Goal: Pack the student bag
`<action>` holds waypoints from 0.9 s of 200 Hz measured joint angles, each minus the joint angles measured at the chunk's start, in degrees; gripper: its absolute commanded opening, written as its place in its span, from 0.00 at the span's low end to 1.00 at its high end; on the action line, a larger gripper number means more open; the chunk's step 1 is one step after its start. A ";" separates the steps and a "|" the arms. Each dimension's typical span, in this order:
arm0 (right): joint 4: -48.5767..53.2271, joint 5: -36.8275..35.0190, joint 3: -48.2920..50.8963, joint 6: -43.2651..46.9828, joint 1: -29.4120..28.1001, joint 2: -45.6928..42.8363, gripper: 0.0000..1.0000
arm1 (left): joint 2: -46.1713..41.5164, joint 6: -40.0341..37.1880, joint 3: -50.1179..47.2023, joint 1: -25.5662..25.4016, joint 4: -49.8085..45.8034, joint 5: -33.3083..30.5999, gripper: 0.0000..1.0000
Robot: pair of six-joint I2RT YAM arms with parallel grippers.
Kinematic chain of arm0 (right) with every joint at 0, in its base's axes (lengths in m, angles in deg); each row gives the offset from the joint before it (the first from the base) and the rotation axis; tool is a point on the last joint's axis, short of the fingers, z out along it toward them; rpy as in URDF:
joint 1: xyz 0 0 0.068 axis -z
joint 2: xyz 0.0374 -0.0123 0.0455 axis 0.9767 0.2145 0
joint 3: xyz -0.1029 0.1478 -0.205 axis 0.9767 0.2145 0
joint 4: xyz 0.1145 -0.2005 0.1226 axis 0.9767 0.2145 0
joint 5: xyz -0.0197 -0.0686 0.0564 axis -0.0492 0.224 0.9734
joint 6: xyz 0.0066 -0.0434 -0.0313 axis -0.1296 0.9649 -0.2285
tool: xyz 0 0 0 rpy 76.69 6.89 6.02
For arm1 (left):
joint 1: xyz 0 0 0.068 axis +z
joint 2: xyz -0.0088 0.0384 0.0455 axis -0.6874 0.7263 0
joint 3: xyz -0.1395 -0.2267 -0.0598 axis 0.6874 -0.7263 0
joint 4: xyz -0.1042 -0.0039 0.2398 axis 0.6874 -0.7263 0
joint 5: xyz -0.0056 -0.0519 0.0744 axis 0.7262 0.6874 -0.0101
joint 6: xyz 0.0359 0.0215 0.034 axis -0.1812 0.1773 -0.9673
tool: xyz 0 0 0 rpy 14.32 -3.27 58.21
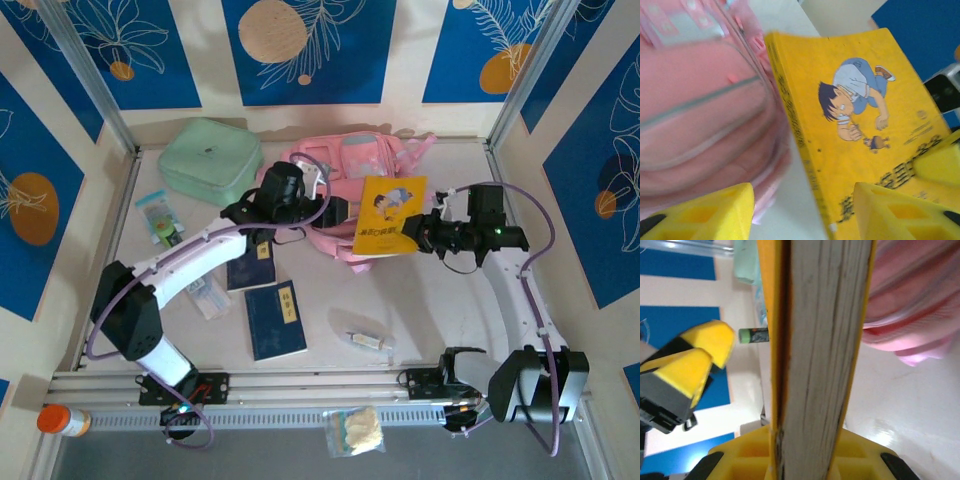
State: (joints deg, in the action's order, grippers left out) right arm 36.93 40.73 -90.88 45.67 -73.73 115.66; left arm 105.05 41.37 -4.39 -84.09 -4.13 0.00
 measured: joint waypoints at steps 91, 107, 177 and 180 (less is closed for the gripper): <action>6.93 -7.21 1.97 0.46 10.67 -2.36 0.00 | 18.47 -32.74 13.25 -0.11 -10.14 -2.86 0.67; 6.91 -7.32 2.47 0.46 12.00 -2.38 0.00 | 21.49 -35.58 14.95 -0.24 -10.84 -2.73 0.67; 7.17 -7.19 3.37 0.46 13.68 -2.38 0.00 | 32.48 -42.21 26.14 -0.83 -14.93 -2.71 0.67; 7.19 -7.19 3.43 0.46 13.75 -2.36 0.00 | 32.81 -42.45 26.43 -0.87 -15.15 -2.71 0.67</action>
State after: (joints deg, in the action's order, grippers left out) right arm 44.12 33.54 -87.45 46.13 -59.99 113.30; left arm 137.85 -1.07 22.04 -84.97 -19.28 -2.71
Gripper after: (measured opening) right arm 0.154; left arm 0.673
